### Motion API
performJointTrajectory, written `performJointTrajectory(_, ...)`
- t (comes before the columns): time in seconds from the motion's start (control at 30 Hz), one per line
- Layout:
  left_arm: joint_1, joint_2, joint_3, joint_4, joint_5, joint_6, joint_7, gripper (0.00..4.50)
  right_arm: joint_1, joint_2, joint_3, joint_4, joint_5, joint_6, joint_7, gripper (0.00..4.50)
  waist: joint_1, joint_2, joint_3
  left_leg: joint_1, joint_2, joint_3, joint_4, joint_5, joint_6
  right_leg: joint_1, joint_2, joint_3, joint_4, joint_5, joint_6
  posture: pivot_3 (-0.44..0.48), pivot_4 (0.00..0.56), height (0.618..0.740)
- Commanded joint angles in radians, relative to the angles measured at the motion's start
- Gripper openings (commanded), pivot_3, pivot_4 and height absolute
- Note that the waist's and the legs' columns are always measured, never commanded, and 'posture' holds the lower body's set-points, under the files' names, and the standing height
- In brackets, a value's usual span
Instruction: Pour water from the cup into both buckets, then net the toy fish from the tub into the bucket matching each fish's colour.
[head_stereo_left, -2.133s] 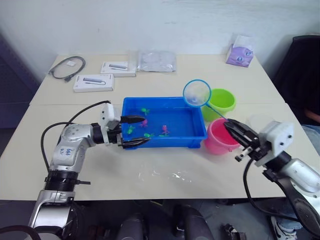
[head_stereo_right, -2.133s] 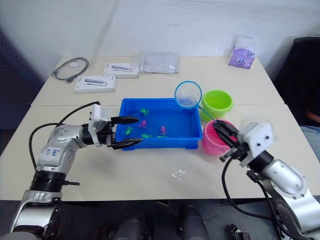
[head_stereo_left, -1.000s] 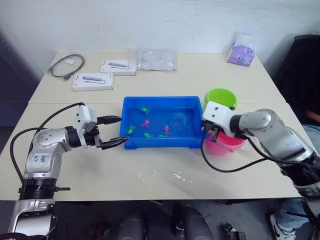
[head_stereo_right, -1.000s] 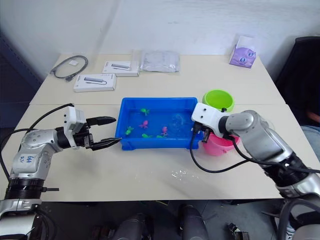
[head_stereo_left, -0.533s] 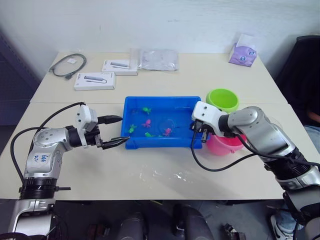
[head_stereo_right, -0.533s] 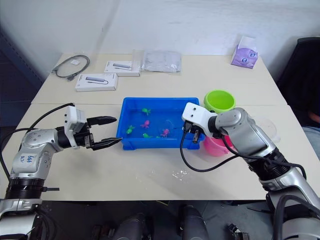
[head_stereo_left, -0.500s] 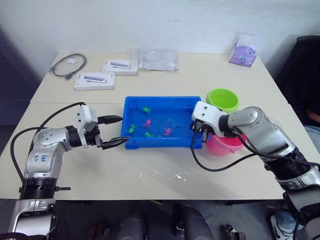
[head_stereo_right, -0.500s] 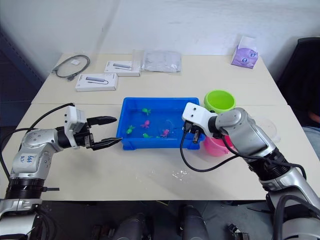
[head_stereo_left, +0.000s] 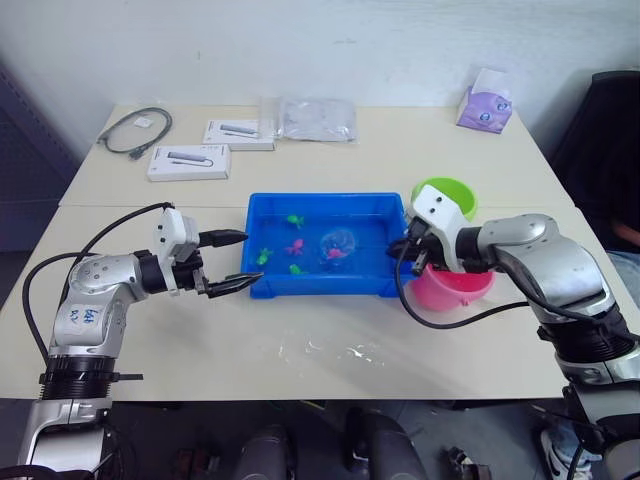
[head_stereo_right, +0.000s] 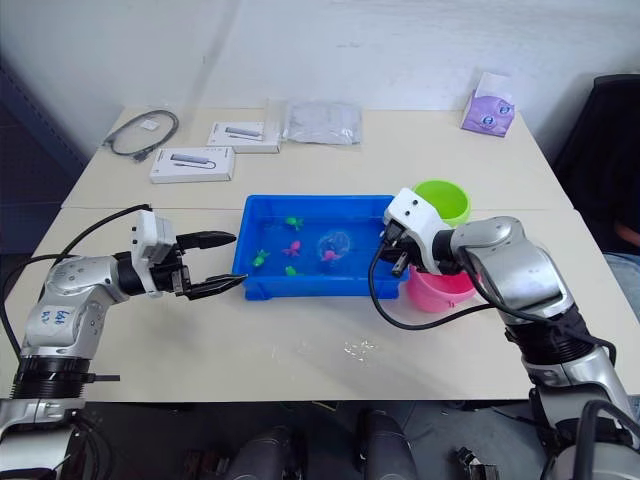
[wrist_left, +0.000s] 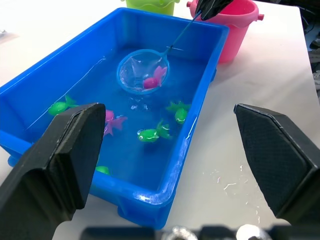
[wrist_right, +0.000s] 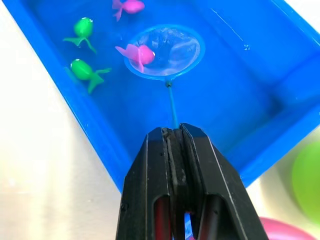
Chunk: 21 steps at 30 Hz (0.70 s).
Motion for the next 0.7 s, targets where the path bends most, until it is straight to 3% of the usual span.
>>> performJointTrajectory(0.03, -0.005, -0.006, 0.0, -0.038, -0.017, -0.002, 0.003, 4.42, 0.026, 0.0, -0.089, -0.056, 0.04, 0.001, -0.024, 0.0, 0.0, 0.0, 0.0, 0.0, 0.0, 0.0, 0.0, 0.0, 0.0, 0.0, 0.0, 0.0, 0.0, 0.0, 0.0, 0.0, 0.15, 0.74)
performJointTrajectory(0.23, -0.011, -0.018, -0.009, -0.042, -0.023, -0.006, -0.011, 4.42, 0.113, -0.035, -0.217, -0.151, 0.099, -0.001, -0.036, 0.0, 0.002, 0.0, 0.0, 0.0, 0.0, 0.0, 0.0, 0.0, 0.0, 0.0, 0.0, 0.0, 0.0, 0.0, 0.0, 0.0, 0.15, 0.74)
performJointTrajectory(0.5, -0.071, -0.061, -0.048, -0.015, -0.038, 0.003, -0.043, 4.42, 0.36, -0.04, -0.542, -0.431, 0.265, 0.064, -0.077, 0.0, 0.008, 0.0, 0.0, -0.002, -0.001, -0.002, 0.0, 0.0, 0.0, 0.0, 0.0, -0.001, -0.001, 0.0, 0.001, 0.0, 0.15, 0.74)
performJointTrajectory(0.7, -0.14, -0.105, -0.095, 0.039, -0.036, 0.002, -0.093, 4.42, 0.637, -0.003, -0.817, -0.612, 0.31, -0.019, -0.094, 0.0, 0.014, 0.0, 0.0, -0.002, -0.001, -0.003, 0.0, 0.0, 0.0, 0.0, 0.002, -0.001, -0.001, 0.0, 0.001, 0.0, 0.15, 0.74)
